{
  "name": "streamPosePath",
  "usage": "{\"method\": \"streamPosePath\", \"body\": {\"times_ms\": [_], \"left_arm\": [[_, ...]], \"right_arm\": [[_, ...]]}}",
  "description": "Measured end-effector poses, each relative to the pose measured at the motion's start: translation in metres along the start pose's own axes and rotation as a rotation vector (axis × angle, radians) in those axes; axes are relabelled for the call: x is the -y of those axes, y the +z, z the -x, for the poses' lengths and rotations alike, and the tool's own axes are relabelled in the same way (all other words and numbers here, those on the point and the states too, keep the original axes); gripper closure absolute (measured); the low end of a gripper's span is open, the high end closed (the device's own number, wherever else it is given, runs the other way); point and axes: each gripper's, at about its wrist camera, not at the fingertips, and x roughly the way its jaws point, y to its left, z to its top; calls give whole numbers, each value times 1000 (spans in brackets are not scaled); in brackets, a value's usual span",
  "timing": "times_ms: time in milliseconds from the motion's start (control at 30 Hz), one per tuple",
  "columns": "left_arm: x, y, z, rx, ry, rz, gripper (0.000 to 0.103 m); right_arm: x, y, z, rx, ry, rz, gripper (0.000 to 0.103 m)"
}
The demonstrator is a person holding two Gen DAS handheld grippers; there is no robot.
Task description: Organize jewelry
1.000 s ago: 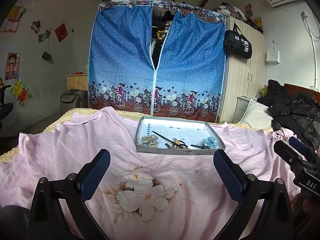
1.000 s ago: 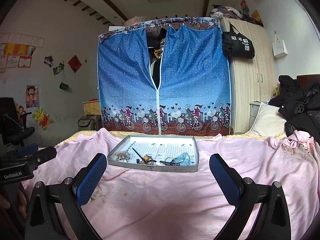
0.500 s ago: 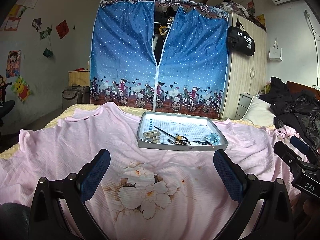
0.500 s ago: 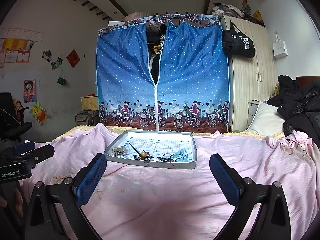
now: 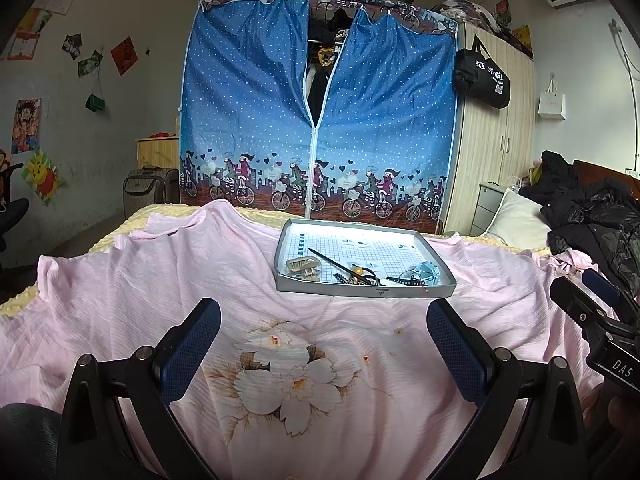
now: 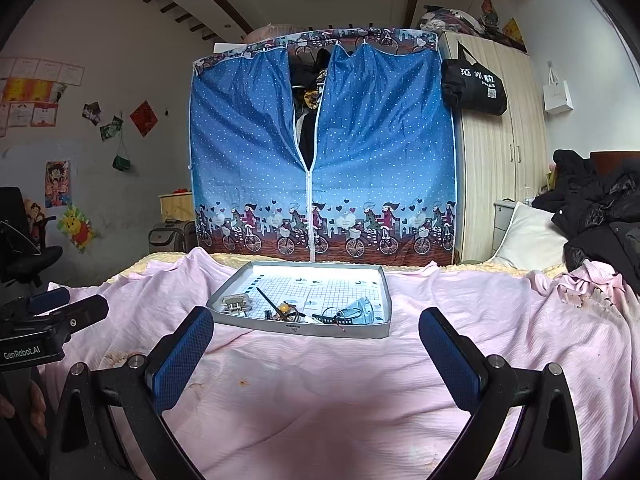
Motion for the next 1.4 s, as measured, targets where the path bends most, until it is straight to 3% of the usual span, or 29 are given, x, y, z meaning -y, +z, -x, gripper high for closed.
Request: {"method": "streamPosePath", "body": {"times_ms": [1400], "left_arm": [[-7, -1, -1, -3, 10, 1, 2]], "right_arm": [[2, -1, -1, 2, -1, -1, 0]]}}
